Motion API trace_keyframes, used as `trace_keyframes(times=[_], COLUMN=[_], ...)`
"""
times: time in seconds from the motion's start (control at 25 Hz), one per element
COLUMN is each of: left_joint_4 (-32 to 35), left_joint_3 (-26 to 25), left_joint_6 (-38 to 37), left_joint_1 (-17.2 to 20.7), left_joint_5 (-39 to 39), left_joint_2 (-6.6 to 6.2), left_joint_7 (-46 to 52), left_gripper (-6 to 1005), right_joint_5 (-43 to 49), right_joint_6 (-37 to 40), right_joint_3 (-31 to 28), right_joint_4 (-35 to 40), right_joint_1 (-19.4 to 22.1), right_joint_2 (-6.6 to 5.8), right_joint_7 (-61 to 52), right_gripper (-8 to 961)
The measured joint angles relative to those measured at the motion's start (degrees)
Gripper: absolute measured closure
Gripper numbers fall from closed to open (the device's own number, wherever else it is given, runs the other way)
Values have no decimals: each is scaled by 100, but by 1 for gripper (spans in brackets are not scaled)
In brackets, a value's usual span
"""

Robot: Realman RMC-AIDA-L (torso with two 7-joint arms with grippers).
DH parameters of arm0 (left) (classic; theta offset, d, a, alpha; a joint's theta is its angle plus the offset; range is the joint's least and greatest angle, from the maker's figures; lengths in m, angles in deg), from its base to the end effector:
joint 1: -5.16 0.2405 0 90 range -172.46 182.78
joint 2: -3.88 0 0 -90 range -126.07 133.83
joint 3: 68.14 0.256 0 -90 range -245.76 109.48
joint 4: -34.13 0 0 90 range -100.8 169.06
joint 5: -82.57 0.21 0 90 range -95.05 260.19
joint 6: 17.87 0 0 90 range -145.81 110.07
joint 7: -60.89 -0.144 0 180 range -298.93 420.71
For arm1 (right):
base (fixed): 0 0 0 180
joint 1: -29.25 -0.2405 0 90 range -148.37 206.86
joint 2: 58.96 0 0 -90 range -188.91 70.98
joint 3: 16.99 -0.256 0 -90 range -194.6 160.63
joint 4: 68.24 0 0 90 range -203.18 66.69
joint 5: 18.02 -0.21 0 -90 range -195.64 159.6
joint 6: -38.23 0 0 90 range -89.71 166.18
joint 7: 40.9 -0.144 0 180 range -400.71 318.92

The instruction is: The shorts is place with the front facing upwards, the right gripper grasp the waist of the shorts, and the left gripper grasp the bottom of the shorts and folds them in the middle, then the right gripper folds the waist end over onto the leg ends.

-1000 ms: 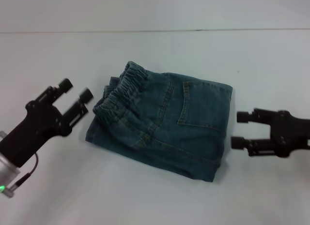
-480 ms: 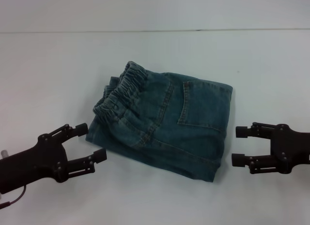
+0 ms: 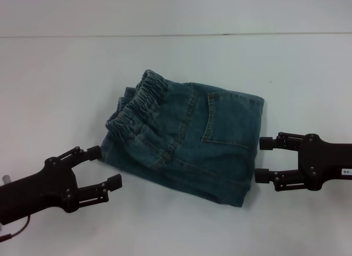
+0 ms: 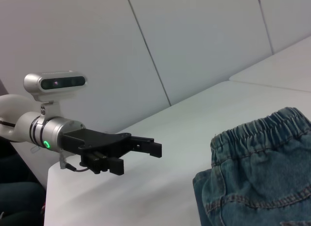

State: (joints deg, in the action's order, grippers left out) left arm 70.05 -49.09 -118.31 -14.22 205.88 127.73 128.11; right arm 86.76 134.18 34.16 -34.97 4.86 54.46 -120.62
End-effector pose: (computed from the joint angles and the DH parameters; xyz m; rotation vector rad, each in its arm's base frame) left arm -0.3130 0.2442 -0.0073 -2.5483 -0.7474 -0.8968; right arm 0.2849 0.2899 0.0110 -2.8363 0.7259 0.7753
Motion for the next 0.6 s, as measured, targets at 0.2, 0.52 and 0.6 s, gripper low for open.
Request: trace_keyframes(times=[0.2,0.52,0.6], left_joint_4=[-17,-25,-29], left_joint_3=[10,127,153], left_joint_6=[-8,11,15], left_joint_1=[-14,-125,-146], left_joint_5=[0,0,0], left_joint_2=[-2,-9,-10], left_joint_7=[4,85,116], left_gripper=[55,55,55], right_joint_5=[0,-1,-1], right_joint_6=[-16,-64,-84], right_joint_3=[0,11,21], right_joint_4=[2,3,4], right_joint_1=[-40,-67,-68], right_joint_2=[12,13,13], right_joint_7=[-5,-35,-38], right_gripper=[11,11,11])
